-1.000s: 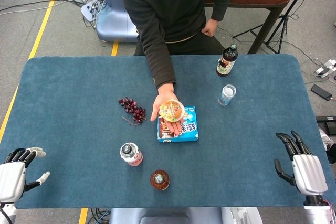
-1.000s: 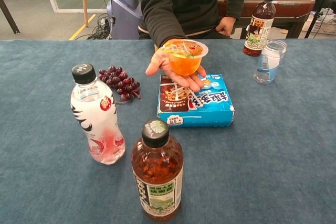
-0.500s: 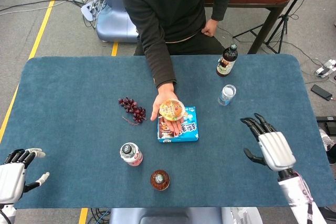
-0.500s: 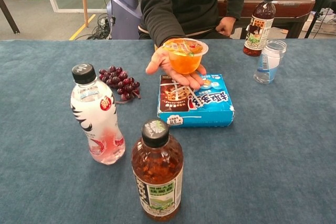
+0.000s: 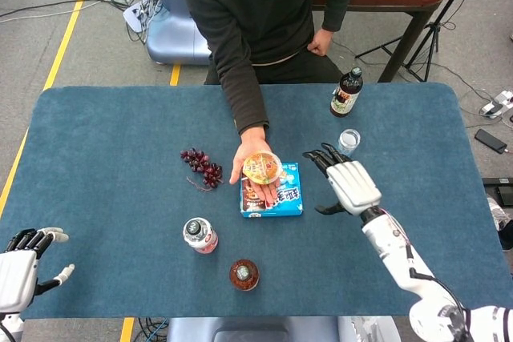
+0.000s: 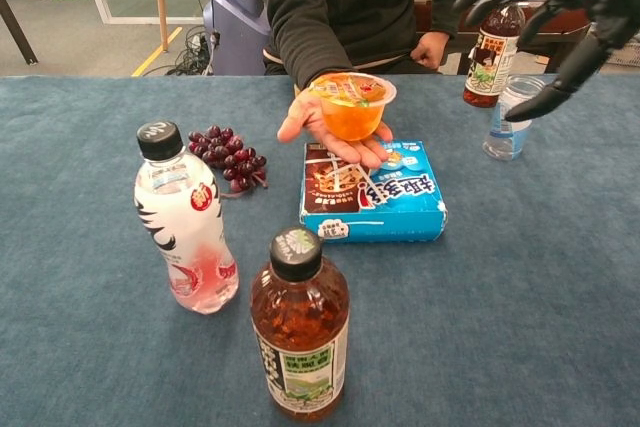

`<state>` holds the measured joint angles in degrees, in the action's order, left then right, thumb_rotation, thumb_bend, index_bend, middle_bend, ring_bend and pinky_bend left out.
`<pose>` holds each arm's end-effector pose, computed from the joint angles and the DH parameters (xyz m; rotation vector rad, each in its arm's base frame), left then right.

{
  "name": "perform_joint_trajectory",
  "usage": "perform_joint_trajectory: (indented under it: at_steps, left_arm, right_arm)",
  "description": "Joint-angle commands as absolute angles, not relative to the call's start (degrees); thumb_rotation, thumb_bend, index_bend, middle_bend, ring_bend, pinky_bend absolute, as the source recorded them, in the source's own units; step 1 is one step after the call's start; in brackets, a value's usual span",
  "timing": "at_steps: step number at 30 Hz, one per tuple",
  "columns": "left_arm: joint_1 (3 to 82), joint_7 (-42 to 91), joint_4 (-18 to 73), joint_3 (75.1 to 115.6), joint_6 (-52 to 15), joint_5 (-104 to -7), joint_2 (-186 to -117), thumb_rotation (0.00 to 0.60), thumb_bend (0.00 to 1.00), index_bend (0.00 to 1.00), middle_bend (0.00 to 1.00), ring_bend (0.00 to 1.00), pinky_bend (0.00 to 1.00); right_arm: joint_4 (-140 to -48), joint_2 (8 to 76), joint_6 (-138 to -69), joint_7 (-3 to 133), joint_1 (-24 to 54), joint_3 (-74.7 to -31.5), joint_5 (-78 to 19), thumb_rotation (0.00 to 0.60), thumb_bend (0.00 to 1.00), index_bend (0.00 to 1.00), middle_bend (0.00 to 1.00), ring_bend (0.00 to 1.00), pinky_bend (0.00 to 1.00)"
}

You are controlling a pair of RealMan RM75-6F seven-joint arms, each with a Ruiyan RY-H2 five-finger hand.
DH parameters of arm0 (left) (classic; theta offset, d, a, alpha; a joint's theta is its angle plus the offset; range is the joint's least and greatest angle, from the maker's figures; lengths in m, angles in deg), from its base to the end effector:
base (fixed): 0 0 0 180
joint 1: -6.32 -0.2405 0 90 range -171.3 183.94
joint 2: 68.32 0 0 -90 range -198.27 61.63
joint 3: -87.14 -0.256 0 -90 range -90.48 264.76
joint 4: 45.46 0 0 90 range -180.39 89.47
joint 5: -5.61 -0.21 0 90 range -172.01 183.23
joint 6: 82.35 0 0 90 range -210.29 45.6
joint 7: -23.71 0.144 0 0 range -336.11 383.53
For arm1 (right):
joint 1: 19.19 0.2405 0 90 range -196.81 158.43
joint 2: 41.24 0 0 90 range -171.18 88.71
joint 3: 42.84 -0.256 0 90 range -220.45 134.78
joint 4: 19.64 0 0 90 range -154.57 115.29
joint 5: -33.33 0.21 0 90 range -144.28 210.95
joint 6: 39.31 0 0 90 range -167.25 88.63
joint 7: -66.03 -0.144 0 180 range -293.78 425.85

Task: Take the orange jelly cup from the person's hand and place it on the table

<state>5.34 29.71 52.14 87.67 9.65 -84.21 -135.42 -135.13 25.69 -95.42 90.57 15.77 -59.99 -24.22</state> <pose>-0.2923 0.1408 0.1438 -1.3220 -0.9104 -0.9403 -0.1176 -0.3041 0.0873 1.7921 -1.0630 1.0145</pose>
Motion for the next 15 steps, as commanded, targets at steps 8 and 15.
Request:
perform_joint_trajectory:
  at_steps: [8, 15]
  left_arm:
    - [5.3, 29.7, 51.9, 87.7, 9.6, -84.2, -135.6, 0.600, 0.17, 0.41, 0.34, 0.29, 0.18]
    - [5.0, 29.6, 51.7, 87.7, 9.8, -83.9, -135.5, 0.600, 0.17, 0.41, 0.34, 0.29, 0.18]
  right_arm:
    - [-124.8, 35.9, -91.5, 96.9, 29.6, -62.5, -9.8, 0.600, 0.00, 0.13, 0.16, 0.01, 0.25]
    - [-117.7, 41.1, -89.6, 97.1, 35.8, -62.8, -4.7, 0.600, 0.00, 0.13, 0.16, 0.01, 0.25]
